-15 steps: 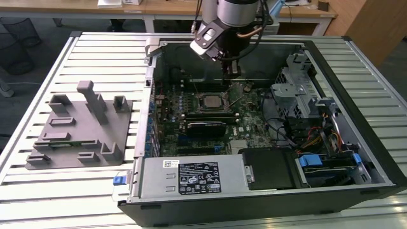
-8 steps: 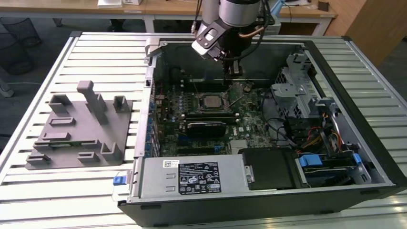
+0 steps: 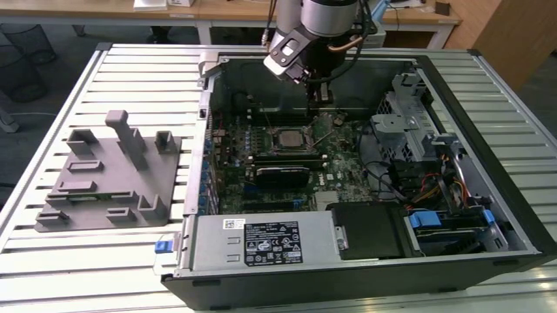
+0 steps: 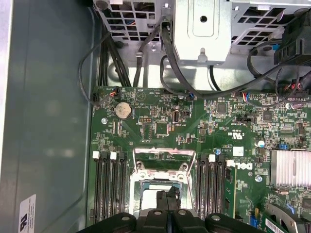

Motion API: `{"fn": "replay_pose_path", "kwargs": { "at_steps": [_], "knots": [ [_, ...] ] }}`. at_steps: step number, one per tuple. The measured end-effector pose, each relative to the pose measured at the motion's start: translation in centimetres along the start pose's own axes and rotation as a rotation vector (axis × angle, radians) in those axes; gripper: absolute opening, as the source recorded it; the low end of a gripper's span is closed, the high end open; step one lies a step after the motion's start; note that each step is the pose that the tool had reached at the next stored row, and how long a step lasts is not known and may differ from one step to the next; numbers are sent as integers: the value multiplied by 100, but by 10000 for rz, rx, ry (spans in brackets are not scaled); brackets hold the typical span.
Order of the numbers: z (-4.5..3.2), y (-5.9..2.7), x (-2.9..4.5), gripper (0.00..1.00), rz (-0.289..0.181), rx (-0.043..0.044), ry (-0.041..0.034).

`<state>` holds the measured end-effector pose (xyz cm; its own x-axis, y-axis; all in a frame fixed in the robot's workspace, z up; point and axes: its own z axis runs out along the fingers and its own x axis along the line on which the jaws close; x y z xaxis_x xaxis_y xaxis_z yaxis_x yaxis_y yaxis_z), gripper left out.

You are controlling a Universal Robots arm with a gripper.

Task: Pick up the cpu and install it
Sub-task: 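Close the cpu cover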

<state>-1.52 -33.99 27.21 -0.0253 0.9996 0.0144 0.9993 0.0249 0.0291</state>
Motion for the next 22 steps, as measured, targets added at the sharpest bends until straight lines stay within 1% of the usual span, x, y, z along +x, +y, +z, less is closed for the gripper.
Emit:
{"fn": "replay_pose_path", "kwargs": {
  "at_steps": [22],
  "knots": [
    [4,145,-4,11,0,1,-1]
  ]
}}
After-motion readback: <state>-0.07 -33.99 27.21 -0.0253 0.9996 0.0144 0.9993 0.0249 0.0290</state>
